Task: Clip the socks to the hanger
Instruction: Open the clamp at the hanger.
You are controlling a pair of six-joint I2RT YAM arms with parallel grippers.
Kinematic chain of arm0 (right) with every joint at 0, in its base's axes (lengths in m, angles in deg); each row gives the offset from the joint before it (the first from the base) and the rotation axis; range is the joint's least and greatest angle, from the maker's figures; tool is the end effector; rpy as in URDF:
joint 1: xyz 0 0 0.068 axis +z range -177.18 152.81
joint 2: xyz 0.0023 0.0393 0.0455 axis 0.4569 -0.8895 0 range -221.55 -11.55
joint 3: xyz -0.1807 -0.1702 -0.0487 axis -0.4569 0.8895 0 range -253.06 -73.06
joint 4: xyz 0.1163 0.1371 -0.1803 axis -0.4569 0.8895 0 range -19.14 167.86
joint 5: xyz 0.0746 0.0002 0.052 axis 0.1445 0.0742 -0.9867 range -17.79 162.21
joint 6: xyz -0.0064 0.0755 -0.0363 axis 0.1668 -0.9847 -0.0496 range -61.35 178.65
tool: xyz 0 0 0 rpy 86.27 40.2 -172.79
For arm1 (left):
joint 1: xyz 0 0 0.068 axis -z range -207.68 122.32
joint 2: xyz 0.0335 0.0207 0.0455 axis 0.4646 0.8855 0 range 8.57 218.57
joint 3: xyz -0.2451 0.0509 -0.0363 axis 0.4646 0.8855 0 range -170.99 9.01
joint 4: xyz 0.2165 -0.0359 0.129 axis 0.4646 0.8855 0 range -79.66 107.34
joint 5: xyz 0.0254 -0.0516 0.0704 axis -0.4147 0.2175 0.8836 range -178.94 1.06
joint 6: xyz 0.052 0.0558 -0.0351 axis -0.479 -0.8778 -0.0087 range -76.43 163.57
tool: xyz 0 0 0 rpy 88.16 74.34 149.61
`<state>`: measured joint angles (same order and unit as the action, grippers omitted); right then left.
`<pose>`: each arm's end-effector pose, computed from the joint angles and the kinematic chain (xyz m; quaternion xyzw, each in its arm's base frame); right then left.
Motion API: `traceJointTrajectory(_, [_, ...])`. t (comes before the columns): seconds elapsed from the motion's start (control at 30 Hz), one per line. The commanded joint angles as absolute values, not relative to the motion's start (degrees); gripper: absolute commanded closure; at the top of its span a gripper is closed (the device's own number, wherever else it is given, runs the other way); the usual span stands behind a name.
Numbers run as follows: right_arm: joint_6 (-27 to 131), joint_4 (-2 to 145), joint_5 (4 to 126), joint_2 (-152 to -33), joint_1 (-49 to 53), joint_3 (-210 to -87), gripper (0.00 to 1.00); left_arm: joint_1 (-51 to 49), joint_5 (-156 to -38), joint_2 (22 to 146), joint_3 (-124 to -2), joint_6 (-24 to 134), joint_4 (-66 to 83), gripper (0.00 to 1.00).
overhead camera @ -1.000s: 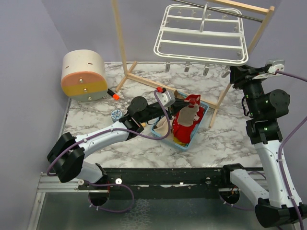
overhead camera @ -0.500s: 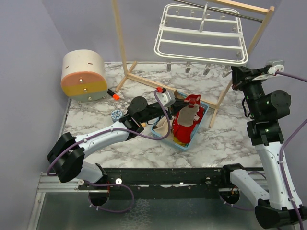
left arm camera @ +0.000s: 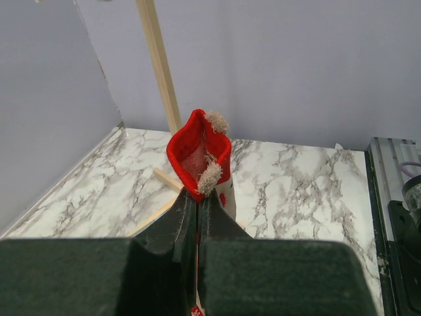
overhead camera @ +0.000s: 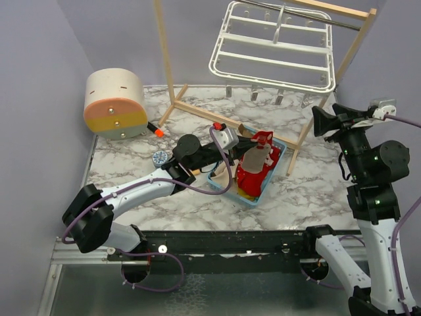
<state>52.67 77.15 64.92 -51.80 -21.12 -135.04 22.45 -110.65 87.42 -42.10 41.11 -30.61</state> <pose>0.1726 0.0277 0.4537 -0.0511 0.6045 0.1216 0.7856 0.2034 -0.2859 0.3274 0.4026 0.4815 -0.4180 0.6568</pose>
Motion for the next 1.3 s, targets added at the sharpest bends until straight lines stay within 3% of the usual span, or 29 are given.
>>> traceJointTrajectory(0.0, [52.46, 89.15, 72.66, -47.23, -20.78, -136.18, 0.36, 22.77, -110.15, 85.17, -40.86, 40.71, -32.03, 1.00])
traceJointTrajectory(0.17, [49.37, 97.68, 82.36, -42.48, -20.78, -133.57, 0.27, 22.77, -109.49, 83.57, -39.20, 41.12, -32.03, 1.00])
traceJointTrajectory(0.33, [40.87, 103.04, 84.41, -44.29, -20.80, -130.43, 0.23, 22.85, -109.02, 82.47, -37.76, 42.98, -32.03, 1.00])
traceJointTrajectory(0.67, [37.78, 83.48, 83.54, -40.77, -20.85, -115.93, 0.24, 24.53, -107.29, 80.89, -34.31, 42.16, -32.03, 1.00])
traceJointTrajectory(0.93, [38.67, 75.29, 81.10, -45.02, -21.10, -114.28, 0.25, 25.84, -106.82, 82.53, -34.33, 41.33, -32.03, 1.00])
traceJointTrajectory(1.27, [36.03, 64.99, 68.55, -47.32, -29.94, -107.93, 0.27, 25.93, -108.00, 84.88, -36.99, 42.14, -31.95, 1.00])
